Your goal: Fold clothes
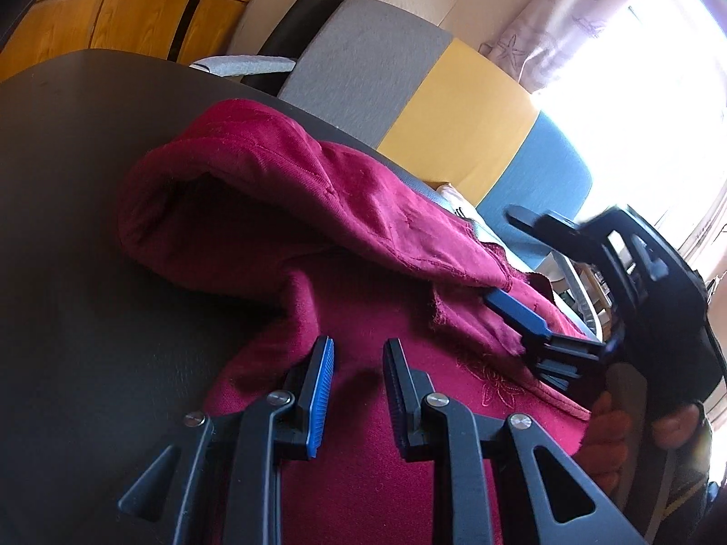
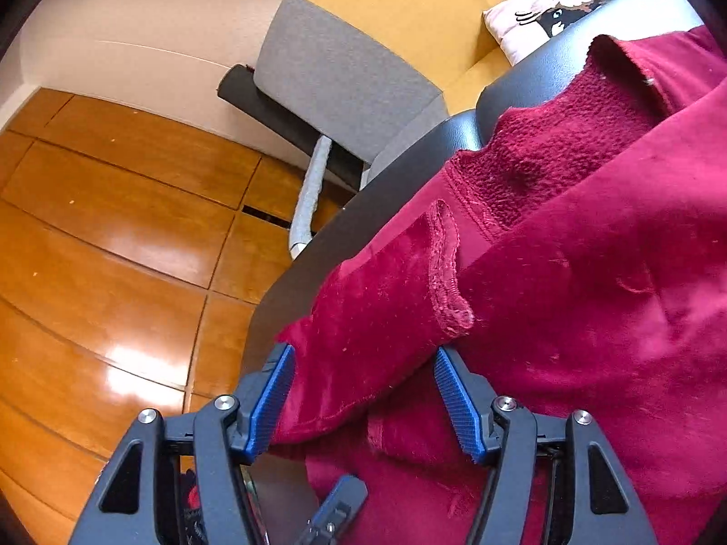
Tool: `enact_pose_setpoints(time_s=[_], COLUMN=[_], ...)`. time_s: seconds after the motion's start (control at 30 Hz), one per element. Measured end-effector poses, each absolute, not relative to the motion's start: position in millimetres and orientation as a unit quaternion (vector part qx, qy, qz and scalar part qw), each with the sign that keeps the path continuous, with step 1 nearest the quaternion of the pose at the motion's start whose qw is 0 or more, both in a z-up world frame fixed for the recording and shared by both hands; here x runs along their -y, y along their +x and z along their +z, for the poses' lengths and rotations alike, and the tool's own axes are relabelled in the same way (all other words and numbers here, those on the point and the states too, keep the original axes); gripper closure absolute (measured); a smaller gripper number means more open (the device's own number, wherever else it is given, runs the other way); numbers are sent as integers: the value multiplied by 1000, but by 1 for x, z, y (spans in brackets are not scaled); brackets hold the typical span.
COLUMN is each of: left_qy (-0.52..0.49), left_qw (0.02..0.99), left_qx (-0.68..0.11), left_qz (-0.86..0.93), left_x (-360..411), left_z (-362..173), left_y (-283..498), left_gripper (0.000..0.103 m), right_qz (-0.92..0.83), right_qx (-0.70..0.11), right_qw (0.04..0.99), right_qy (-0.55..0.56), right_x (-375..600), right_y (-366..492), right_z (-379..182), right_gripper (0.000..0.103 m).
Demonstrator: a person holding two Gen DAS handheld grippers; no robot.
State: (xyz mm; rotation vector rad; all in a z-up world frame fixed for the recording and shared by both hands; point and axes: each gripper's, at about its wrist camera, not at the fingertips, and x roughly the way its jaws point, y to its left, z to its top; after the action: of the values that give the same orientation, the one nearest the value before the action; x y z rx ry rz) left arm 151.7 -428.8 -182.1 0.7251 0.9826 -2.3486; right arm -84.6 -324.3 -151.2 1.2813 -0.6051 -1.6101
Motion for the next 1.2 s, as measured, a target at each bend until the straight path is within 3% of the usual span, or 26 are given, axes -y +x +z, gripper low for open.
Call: enact_pose_setpoints(time_s=[0.07, 0.17, 0.23, 0.3, 0.7, 1.2], left_qy=[265, 264, 264, 263, 263, 269], left_qw=[245, 245, 245, 245, 245, 250], left_qx=[-360, -359, -359, -359, -359, -353], left_qz=[-861, -861, -861, -861, -861, -861], left_x=[427, 426, 426, 425, 425, 427], left_z=[-183, -184, -185, -186, -191, -196], left_y=[154, 156, 157, 159, 167, 180], left_gripper=[81, 81, 81, 81, 81, 81], right_qz=[-659, -659, -673, -686, -763, -793], right_qx=[245, 240, 221, 207, 138, 178], right_qw=[470, 457, 446, 440, 504, 388], right_qy=[534, 547, 547, 541, 379, 434], right_x=[334, 349, 357, 361, 301, 161], right_y=[-85, -85, -90, -95, -98, -132], right_z=[-155, -159, -160, -156, -38, -121], right_gripper=[41, 58, 82, 94, 94, 94])
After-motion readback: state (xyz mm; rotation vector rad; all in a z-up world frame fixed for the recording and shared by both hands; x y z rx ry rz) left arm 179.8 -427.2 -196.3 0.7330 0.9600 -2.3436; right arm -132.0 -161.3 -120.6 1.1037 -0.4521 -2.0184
